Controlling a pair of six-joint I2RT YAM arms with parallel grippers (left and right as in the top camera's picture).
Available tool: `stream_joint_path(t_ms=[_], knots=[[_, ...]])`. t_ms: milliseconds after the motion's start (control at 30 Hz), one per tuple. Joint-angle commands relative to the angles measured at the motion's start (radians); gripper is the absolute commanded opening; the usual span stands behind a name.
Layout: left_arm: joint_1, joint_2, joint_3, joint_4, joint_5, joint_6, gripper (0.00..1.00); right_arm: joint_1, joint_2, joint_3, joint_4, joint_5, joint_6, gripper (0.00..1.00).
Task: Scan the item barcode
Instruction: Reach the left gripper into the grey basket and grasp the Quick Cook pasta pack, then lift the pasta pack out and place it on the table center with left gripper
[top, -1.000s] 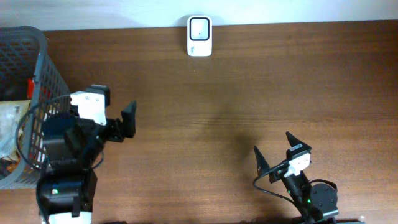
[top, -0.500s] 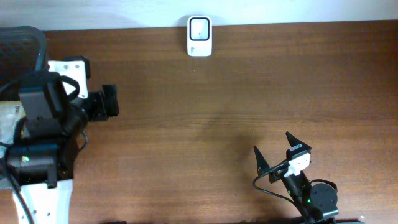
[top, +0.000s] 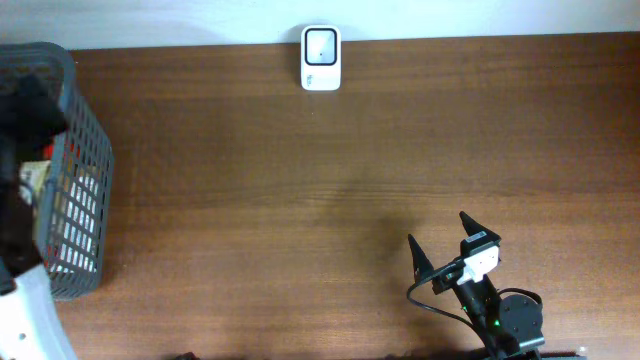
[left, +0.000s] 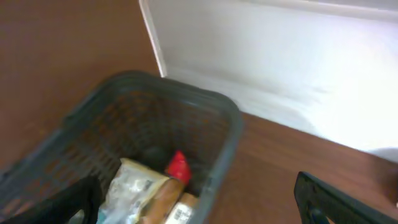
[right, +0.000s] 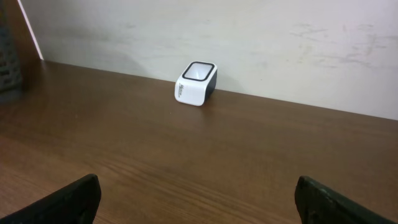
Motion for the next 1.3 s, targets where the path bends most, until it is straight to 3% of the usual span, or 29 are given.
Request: stream_joint_path(t_ms=[0,67,167,400,467,600,700,1100,1267], knots=[[0.148,0.090,0.016,-0.031,0.022,-0.071,0.95,0.005,-0.006,-0.007,-0.003,-0.001,0.007,0.99],[0.192,0.158,0.016,-0.056,0.023,-0.072,0.90,0.005,-0.006,-0.007,-0.003,-0.001,0.007,0.99],[0.234,0.245,0.016,-0.060,0.022,-0.043,0.91,0.005,-0.006,-0.007,-0.003,-0.001,0.007,0.99],[0.340,0.415,0.015,-0.093,0.245,0.238,0.90,0.005,-0.006,-0.007,-0.003,-0.001,0.007,0.99],[0.347,0.496,0.015,-0.147,0.282,0.310,0.84,0.005,-0.006,-0.007,-0.003,-0.001,0.007,0.99],[0.347,0.576,0.015,-0.173,0.279,0.338,0.58,0.005,-0.006,-0.007,-0.003,-0.001,0.007,0.99],[0.352,0.621,0.011,-0.182,0.265,0.362,0.55,0.005,-0.006,-0.007,-0.003,-0.001,0.007,0.99],[0.352,0.836,-0.004,-0.140,0.269,0.443,0.53,0.005,-0.006,-0.007,-0.003,-0.001,0.007,0.99],[0.352,0.871,-0.004,-0.075,0.239,0.447,0.71,0.005,-0.006,-0.007,-0.003,-0.001,0.007,0.99]])
